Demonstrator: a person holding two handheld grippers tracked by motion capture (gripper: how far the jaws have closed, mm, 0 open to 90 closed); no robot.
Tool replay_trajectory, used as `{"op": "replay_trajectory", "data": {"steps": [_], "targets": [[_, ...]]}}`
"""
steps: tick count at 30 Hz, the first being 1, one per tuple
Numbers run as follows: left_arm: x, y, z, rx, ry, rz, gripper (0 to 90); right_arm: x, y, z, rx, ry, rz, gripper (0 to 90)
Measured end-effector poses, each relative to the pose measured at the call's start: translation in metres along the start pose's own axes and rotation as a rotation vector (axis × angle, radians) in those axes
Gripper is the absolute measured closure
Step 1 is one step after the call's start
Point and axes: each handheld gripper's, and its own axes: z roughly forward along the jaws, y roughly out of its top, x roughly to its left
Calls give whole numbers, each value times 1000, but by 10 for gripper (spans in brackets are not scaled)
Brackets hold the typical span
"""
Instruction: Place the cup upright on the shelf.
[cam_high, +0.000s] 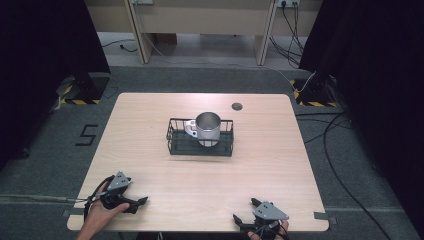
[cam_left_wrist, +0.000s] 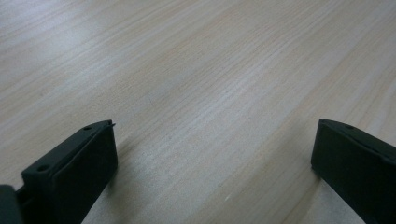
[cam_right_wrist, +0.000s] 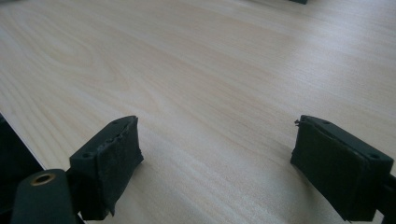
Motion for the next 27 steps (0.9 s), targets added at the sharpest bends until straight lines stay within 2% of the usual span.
{"op": "replay_trajectory", "data": {"steps": [1,6,27], "targets": [[0,0,0,0,0,0,0,1,-1,0,8,-7,-29,148],[0,0,0,0,0,0,0,2,-5,0,-22,-14,-27,146],[0,0,0,-1,-2,0,0,1,-6,0,-31,-1,-33,132]]}}
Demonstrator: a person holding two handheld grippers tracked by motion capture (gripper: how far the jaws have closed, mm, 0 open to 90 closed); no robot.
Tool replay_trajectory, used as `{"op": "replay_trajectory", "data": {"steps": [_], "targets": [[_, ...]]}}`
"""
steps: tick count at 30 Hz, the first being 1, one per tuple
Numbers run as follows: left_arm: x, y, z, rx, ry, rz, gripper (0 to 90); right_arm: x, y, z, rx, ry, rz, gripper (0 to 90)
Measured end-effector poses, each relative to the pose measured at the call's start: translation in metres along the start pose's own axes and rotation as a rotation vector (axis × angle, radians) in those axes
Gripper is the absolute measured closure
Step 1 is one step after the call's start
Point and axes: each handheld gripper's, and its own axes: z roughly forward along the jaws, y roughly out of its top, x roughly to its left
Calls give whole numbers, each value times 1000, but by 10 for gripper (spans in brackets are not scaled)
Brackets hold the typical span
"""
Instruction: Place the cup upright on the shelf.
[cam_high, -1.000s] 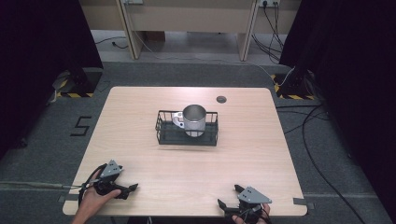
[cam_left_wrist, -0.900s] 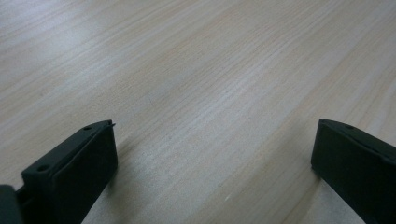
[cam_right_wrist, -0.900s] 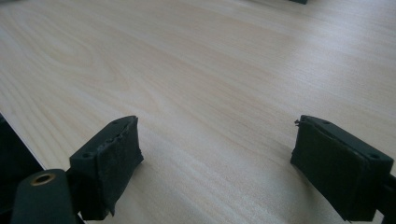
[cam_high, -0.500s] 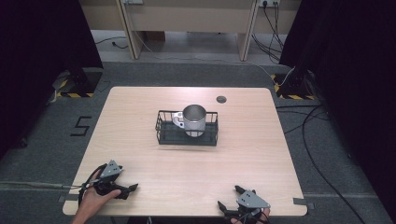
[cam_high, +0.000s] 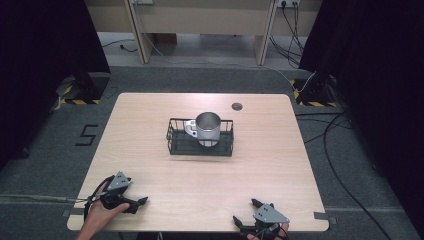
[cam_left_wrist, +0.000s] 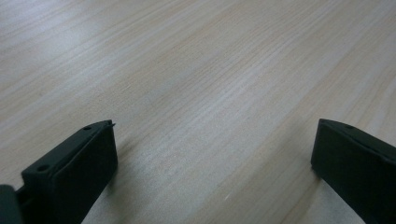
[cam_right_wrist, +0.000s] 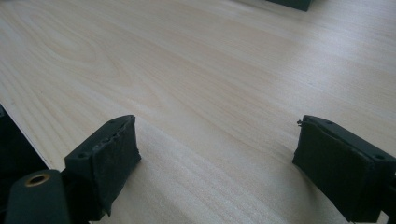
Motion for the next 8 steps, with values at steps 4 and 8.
{"op": "replay_trajectory", "data": {"steps": [4,8], "targets": [[0,0,0,1,1,0,0,0,0,0,2,4,-2,132],[0,0,0,1,1,0,0,-1,0,-1,4,7,-2,132]]}}
